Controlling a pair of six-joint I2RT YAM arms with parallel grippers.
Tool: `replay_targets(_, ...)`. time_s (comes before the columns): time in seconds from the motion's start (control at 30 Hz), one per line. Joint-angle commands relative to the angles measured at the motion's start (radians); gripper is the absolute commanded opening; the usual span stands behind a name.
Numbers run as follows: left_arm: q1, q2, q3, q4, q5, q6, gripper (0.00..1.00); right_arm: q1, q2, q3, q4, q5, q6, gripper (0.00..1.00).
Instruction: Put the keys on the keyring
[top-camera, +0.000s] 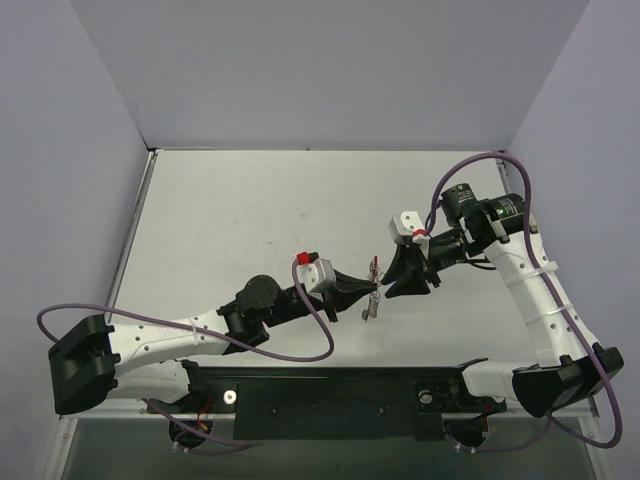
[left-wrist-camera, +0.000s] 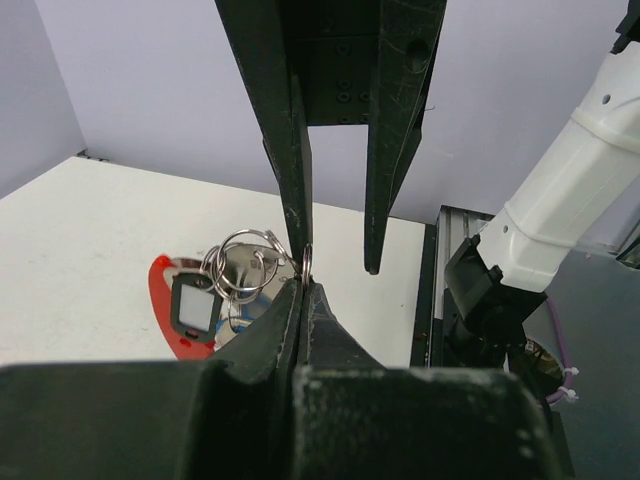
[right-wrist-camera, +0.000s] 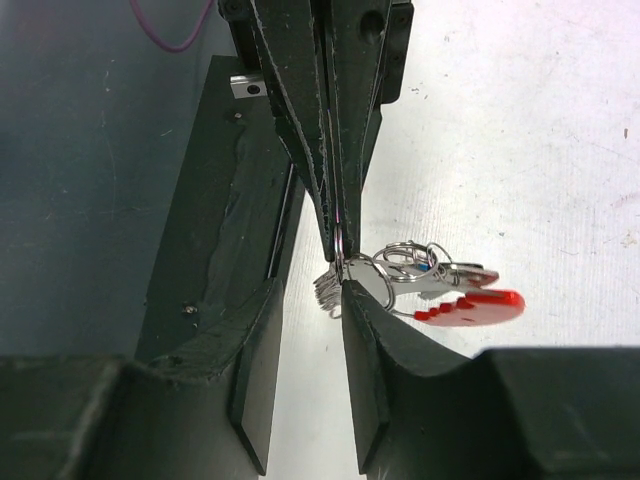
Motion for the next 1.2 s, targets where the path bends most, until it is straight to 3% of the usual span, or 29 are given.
replay_targets(0.0, -0.006, 0.000, 0.009, 0.117, 0.000, -0.018, 0.00, -0.003, 0.016, 0.027, -0.135, -0.043, -0.003, 0.27)
replay_targets(0.47, -0.012, 0.026, 0.009, 0.157, -0.011, -0.044, 0.00, 0.003, 0.036, 0.037, -0.138, -0.055, -0.006, 0.24)
replay_targets(0.7, -0.015, 0.034, 0.007, 0.173, -0.020, -0.056, 0.00, 0.006, 0.036, 0.034, -0.138, -0.049, -0.014, 0.00)
replay_targets(0.9, -0.015, 0.040, 0.002, 0.199, -0.023, -0.101, 0.00, 0.009, 0.025, 0.023, -0.135, -0.029, -0.009, 0.00)
replay_targets(1.0, -0.014, 0.043, -0.005, 0.221, -0.018, -0.145, 0.00, 0.008, 0.023, 0.020, -0.079, -0.012, 0.085, 0.00)
replay_targets(1.07, -0.011, 0.040, -0.019, 0.226, -0.015, -0.164, 0.07, 0.008, 0.026, 0.008, -0.015, 0.007, 0.182, 0.00)
replay_targets(1.13, -0.004, 0.025, -0.040, 0.226, -0.011, -0.178, 0.23, 0.008, 0.026, -0.008, 0.046, 0.035, 0.266, 0.00)
replay_targets(1.17, -0.001, 0.014, -0.057, 0.221, -0.011, -0.184, 0.27, 0.011, 0.028, -0.014, 0.073, 0.044, 0.287, 0.00)
